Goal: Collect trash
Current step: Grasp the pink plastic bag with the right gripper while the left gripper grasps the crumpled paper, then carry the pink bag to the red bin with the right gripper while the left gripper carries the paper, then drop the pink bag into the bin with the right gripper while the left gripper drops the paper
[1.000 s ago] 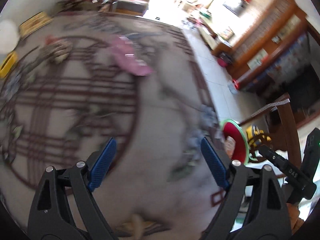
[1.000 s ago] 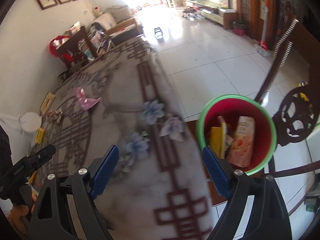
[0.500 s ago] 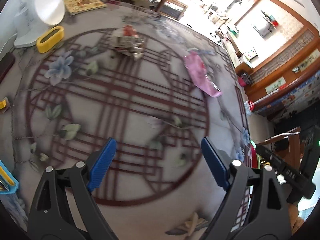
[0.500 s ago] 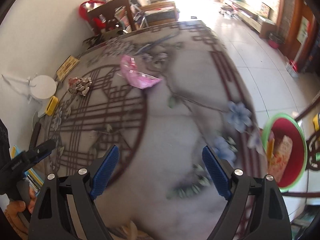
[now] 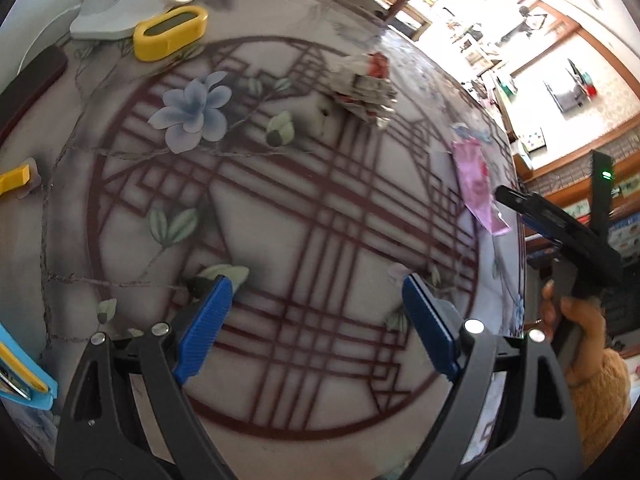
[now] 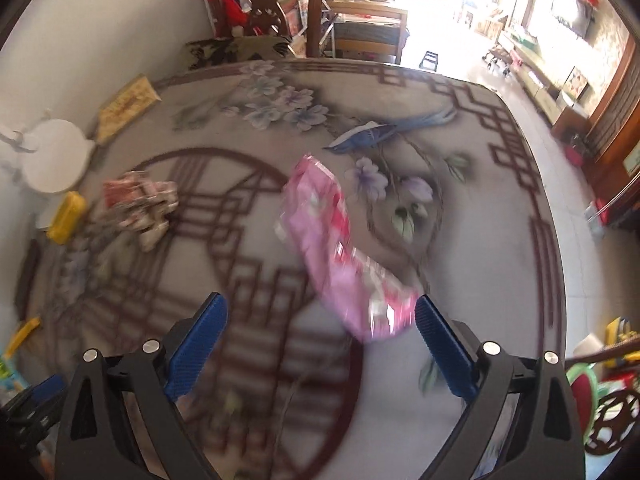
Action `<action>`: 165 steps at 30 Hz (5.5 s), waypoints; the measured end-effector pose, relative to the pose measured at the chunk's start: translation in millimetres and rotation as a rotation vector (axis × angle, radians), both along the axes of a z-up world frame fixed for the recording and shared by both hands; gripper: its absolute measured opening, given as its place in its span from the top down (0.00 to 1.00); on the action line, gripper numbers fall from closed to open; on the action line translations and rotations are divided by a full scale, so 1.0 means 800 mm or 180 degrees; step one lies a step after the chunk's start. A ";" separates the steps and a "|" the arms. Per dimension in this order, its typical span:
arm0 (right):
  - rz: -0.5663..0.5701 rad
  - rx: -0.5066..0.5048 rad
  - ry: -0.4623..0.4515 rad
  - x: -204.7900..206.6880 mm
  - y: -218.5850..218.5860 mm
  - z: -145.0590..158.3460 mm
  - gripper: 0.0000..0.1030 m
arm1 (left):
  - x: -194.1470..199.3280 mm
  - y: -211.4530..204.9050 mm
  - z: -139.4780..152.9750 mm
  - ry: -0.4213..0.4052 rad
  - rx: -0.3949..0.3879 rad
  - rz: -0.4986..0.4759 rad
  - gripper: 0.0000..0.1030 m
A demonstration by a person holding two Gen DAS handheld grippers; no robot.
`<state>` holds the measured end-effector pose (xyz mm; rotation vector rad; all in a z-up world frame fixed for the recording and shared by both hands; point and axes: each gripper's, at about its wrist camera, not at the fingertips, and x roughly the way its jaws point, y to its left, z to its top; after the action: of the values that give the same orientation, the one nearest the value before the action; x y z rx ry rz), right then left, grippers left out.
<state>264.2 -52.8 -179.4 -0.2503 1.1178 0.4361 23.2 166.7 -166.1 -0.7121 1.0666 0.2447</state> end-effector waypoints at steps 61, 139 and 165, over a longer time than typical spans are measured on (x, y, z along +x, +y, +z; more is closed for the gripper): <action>-0.0031 0.0450 0.0139 -0.213 -0.059 0.077 0.70 | 0.024 -0.057 0.049 -0.0477 0.0105 -0.0689 0.70; -0.0563 0.0607 0.0355 -0.251 -0.259 0.052 0.72 | 0.045 -0.273 0.069 -0.0399 0.0545 -0.1492 0.52; -0.1775 0.0485 0.0113 -0.189 -0.525 0.032 0.70 | 0.124 -0.522 0.087 -0.0608 0.0459 -0.2591 0.51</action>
<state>112.8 -472.7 -153.8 0.2045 1.1289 0.0268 122.5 -250.9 -96.2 -0.1290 1.0607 -0.4356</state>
